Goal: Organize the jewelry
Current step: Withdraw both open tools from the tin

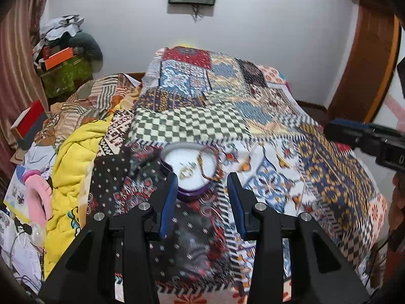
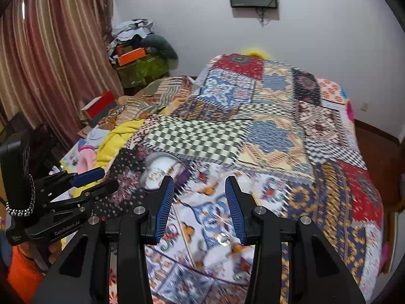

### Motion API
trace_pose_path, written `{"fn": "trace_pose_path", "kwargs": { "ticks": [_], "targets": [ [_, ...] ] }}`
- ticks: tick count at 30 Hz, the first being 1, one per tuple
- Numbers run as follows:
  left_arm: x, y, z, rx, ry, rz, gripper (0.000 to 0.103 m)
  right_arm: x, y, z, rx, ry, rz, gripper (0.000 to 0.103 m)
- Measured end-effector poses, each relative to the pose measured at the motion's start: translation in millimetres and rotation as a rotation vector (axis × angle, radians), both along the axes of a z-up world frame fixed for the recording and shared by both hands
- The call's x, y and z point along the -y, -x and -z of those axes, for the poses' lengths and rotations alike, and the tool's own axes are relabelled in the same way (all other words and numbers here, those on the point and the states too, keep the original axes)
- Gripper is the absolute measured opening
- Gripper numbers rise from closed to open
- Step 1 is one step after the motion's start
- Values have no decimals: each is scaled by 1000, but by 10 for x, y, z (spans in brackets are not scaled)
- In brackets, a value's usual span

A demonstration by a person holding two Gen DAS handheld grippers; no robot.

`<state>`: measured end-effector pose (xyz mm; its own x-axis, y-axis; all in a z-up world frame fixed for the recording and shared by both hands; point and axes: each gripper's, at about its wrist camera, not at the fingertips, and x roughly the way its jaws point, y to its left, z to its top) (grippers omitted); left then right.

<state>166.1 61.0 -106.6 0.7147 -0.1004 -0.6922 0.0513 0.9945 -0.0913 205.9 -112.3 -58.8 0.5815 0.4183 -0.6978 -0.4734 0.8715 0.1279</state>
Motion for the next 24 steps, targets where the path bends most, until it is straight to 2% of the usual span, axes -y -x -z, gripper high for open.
{"fn": "trace_pose_path", "kwargs": {
  "ticks": [7,18,24],
  "targets": [
    [232,133,193,-59,-23,53,45,208,186,111,0,47,44,39],
    [268,165,764,-220,4,55,45,283,366,776,-171,116,26,39],
    [255,103,880,-240,17,68,45,191,405,1012,-236,125,-9,39]
  ]
}}
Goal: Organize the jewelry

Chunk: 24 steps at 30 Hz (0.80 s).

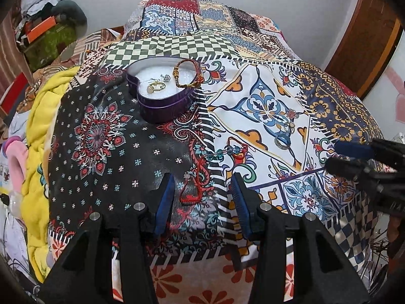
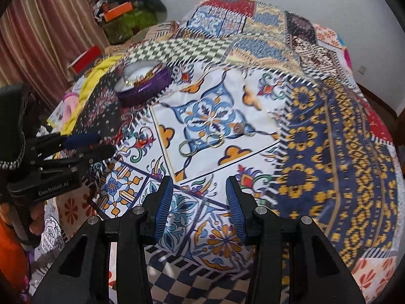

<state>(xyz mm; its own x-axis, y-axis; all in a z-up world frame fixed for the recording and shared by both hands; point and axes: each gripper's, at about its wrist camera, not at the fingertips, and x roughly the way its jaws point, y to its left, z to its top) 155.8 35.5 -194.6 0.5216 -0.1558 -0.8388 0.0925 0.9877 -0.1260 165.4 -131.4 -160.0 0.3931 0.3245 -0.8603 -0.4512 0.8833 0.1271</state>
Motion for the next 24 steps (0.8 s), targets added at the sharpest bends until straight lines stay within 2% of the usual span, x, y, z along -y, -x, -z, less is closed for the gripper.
{"fn": "trace_pose_path", "kwargs": {
  "ticks": [5,9,12,17,19,21,22,24],
  "targets": [
    [37,-116,47,5,4,22,44,-107,-36,89,-28,-16,-35,39],
    [67,-254,108,-7,-8,56,32,-153,-100,148,-51,-36,-44,39],
    [69,-330,136,-8,6,70,28,-147,-194,210,-92,-64,-34,39],
    [83,-343,161,3,19,77,22,-148,-283,241,-99,-86,-5,39],
    [63,-342,165,1,45,73,18,-182,-314,262,-96,-79,1,35],
    [41,-349,167,-5,85,69,6,-236,-344,281,-89,-62,4,29],
    [30,-359,176,-13,113,66,5,-268,-356,284,-81,-54,2,26],
    [27,-339,173,-8,117,59,5,-314,-371,292,-65,-38,-4,20]
  ]
}}
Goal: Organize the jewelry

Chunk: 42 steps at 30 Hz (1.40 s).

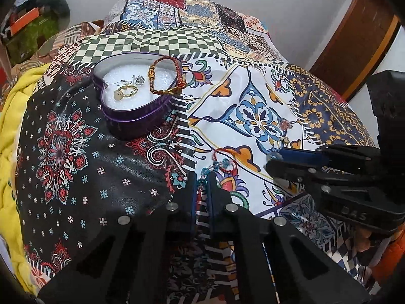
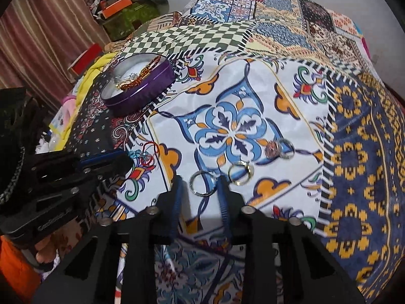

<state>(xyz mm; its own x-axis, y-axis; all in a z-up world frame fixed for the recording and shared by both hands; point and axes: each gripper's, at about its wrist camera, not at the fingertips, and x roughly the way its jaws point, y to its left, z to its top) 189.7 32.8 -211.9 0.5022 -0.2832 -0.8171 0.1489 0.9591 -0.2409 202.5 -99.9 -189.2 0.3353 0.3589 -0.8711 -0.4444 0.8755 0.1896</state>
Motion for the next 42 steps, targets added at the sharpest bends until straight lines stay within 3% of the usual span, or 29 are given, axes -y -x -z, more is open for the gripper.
{"fn": "trace_pose_path", "kwargs": {
  "ticks": [10,29,42],
  "targets": [
    [62,160,-188,50,-39,-5,5,-14,39,-141,49,-6,-15,20],
    [-120,380,-1062,272,-56,-97,5,42,133,-965,262,-94,4,20],
    [-284,300,-1416,386,-66,-156,5,-124,23,-1306,355,-158,-24,20]
  ]
}}
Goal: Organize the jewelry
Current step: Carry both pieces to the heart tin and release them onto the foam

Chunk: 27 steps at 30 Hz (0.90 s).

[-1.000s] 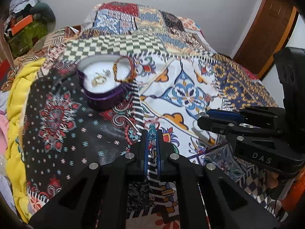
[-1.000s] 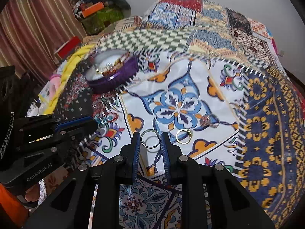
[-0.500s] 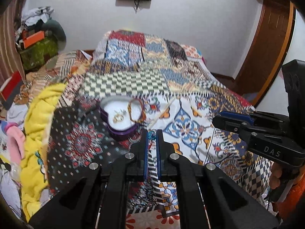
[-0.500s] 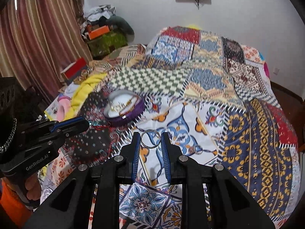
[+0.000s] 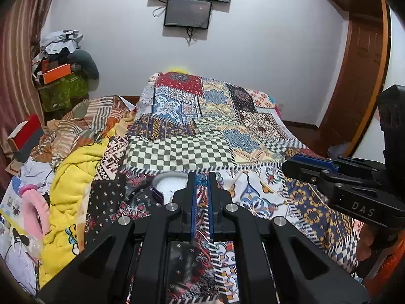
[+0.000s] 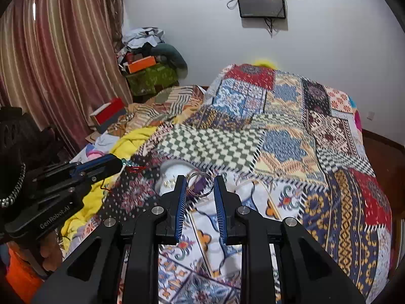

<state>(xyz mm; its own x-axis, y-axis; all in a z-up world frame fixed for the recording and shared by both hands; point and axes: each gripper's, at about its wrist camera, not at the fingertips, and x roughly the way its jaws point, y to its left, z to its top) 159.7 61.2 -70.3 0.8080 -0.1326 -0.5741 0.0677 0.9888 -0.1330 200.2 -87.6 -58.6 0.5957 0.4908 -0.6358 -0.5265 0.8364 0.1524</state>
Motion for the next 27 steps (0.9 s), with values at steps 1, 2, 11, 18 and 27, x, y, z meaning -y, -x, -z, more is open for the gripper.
{"fn": "trace_pose_path", "kwargs": {
  "ticks": [1,2,11,18,27],
  "targets": [
    [-18,-14,-2,1,0,-6,5,-17,-13,-16,5,-5,-3,20],
    [-39,-37,-1,1,-1,-13,6,-40,-30,-35,10,-11,-8,20],
    [-234,-251,18,6,7,-64,5,-283,-162,-92,52,-23,-44,20],
    [-360,-469,51,6,32,-78,5,-483,-332,90,20,4,-78,20],
    [-504,-835,370,-84,99,-72,5,-730,-637,543,-86,80,-107,20]
  ]
}}
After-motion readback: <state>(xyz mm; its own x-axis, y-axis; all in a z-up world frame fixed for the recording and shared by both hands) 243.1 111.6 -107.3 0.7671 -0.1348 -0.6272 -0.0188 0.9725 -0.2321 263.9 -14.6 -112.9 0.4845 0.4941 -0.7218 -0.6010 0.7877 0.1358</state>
